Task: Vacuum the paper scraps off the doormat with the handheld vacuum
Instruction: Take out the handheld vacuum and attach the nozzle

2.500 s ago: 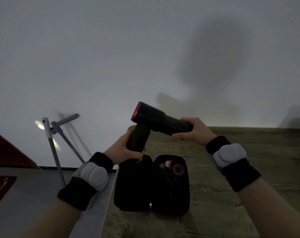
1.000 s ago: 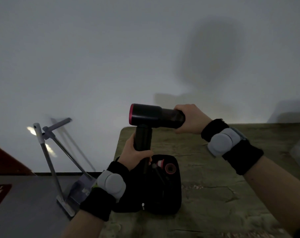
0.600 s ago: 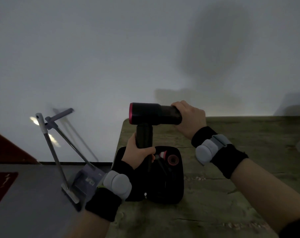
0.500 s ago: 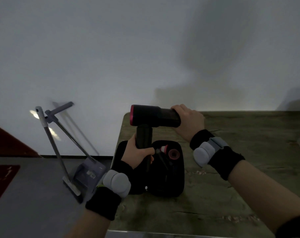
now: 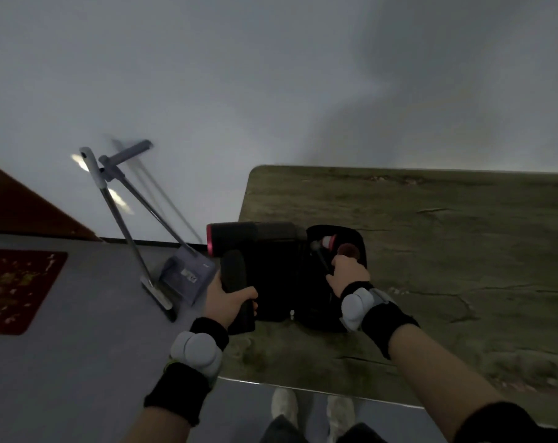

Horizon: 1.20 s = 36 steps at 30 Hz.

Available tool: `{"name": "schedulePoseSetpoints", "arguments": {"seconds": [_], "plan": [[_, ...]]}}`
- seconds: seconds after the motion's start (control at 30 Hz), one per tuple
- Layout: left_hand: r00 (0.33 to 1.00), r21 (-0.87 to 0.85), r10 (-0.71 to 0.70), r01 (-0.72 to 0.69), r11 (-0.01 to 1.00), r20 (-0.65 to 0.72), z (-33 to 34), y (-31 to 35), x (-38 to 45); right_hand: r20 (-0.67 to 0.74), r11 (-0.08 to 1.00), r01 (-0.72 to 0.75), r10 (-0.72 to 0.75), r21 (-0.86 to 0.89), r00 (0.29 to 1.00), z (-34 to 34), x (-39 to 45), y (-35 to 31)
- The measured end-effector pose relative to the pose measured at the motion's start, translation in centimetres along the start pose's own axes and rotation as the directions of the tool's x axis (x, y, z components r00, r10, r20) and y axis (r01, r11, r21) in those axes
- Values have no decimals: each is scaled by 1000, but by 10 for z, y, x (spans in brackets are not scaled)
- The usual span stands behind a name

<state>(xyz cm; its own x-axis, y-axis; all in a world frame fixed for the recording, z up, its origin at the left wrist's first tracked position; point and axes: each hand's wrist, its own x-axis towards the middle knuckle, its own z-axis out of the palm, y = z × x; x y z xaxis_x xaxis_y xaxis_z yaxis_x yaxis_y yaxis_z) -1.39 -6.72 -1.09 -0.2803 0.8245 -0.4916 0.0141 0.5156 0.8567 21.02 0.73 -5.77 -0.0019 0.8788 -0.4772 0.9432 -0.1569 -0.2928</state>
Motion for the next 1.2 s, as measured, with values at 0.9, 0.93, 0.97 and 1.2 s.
{"name": "schedulePoseSetpoints", "arguments": {"seconds": [0.9,0.93,0.97,1.2], "plan": [[990,-87,144,-144,986,-10,5,40,14,-257,153,219,314,964,914,-111,9,13],[986,-91,165,-164,982,7,7,46,15,-230,45,227,313,973,921,-123,6,12],[981,-110,194,-190,976,24,11,58,14,-222,-52,249,309,967,925,-140,2,11],[907,-131,406,-391,911,112,32,119,4,-269,-377,329,203,866,942,-217,-31,13]]}}
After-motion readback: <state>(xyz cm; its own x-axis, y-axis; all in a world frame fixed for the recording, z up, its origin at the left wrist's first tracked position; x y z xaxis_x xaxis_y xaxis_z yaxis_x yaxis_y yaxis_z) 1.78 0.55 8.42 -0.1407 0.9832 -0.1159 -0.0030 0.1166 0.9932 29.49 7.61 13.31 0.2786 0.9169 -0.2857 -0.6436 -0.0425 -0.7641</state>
